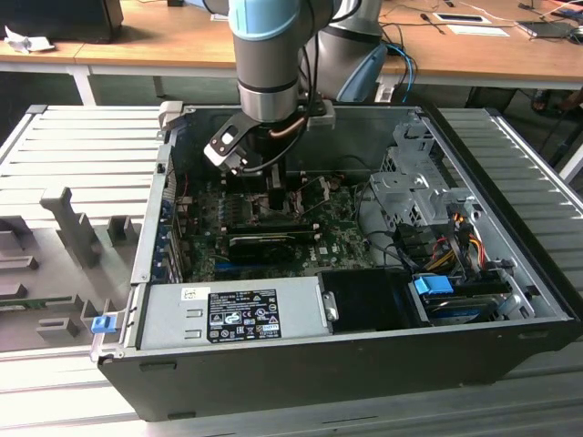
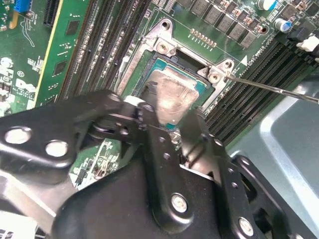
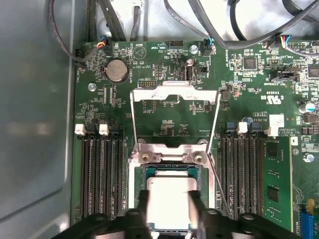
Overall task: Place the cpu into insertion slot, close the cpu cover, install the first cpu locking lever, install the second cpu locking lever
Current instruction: 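Place the cpu into insertion slot, then close the cpu cover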
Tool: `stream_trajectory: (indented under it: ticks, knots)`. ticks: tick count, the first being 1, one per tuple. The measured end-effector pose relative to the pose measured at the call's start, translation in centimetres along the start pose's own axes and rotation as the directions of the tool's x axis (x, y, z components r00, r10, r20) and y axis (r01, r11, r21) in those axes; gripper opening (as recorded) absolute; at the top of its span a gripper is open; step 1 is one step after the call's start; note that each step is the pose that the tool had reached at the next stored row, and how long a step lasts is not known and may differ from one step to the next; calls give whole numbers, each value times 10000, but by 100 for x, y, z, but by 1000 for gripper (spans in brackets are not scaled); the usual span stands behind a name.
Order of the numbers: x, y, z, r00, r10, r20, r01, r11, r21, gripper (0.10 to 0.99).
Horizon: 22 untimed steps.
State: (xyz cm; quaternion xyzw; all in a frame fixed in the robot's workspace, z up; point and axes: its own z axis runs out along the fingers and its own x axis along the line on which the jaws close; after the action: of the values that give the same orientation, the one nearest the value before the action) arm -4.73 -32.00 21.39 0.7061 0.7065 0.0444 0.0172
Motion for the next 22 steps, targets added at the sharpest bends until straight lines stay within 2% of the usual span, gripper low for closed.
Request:
stream_trajectory:
  ticks: [1, 2, 3, 4, 5, 6, 16, 21, 22]
  knots:
    - [0, 2, -5, 10000, 1, 2, -1, 10000, 10, 341]
    - [1, 4, -9, 10000, 0, 3, 0, 10000, 18, 341]
    - [1, 7, -11, 10000, 1, 9, -1, 10000, 28, 278]
    - [1, 8, -14, 10000, 1, 18, -1, 10000, 38, 278]
    - [0, 9, -18, 10000, 2, 21, -2, 10000, 44, 157]
    - [1, 11, -25, 10000, 1, 21, -1, 10000, 57, 106]
    - [4, 19, -90, 10000, 1, 41, -1, 10000, 76, 106]
    - [-3, 118, -82, 10000, 7, 20, -7, 9998, 184, 106]
    - [-3, 151, -80, 10000, 12, -7, -11, 9997, 262, 106]
